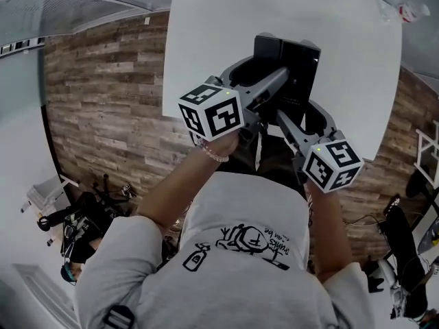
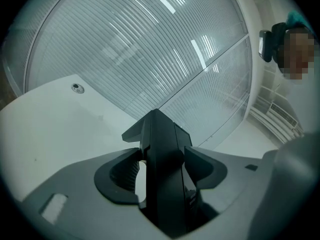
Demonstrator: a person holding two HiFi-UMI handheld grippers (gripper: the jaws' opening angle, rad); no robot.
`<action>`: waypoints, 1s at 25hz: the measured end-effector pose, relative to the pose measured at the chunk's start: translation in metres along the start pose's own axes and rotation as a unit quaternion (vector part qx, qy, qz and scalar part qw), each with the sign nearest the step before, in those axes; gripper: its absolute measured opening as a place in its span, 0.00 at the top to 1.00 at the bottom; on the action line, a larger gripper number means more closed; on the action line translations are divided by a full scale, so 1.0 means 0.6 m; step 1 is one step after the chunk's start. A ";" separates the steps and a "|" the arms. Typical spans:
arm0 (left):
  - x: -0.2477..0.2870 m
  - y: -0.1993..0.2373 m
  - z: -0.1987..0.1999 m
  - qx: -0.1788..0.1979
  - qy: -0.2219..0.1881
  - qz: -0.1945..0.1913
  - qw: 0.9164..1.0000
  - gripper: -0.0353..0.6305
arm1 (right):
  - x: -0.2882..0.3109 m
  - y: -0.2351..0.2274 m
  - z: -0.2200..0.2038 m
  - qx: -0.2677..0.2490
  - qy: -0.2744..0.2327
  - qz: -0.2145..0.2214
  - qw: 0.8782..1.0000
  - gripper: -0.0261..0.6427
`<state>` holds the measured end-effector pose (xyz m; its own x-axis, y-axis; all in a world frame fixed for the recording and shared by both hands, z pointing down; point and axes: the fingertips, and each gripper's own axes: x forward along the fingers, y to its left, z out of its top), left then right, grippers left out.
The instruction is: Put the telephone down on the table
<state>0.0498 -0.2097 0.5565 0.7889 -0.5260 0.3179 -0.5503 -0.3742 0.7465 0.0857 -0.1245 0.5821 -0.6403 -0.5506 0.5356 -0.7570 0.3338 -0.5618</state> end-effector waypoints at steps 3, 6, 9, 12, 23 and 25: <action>0.012 0.016 -0.002 -0.003 0.000 0.001 1.000 0.53 | 0.014 -0.014 -0.003 0.002 0.003 -0.001 1.000 0.57; 0.025 0.034 -0.009 -0.005 0.004 0.004 1.000 0.53 | 0.028 -0.030 -0.009 0.006 0.008 -0.001 1.000 0.57; 0.044 0.051 -0.012 -0.008 0.005 0.004 1.000 0.53 | 0.041 -0.050 -0.009 0.007 0.009 -0.002 1.000 0.57; 0.062 0.062 -0.013 -0.013 0.006 0.005 1.000 0.53 | 0.050 -0.068 -0.007 0.008 0.011 -0.003 1.000 0.57; 0.112 0.110 -0.028 -0.017 0.013 0.011 1.000 0.53 | 0.088 -0.124 -0.017 0.018 0.013 -0.004 1.000 0.57; 0.120 0.120 -0.033 -0.021 0.016 0.012 1.000 0.53 | 0.094 -0.133 -0.021 0.021 0.016 -0.004 1.000 0.57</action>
<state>0.0722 -0.2594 0.6447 0.7840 -0.5102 0.3536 -0.5579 -0.3294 0.7617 0.1084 -0.1730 0.6652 -0.6381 -0.5289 0.5596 -0.7568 0.2971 -0.5822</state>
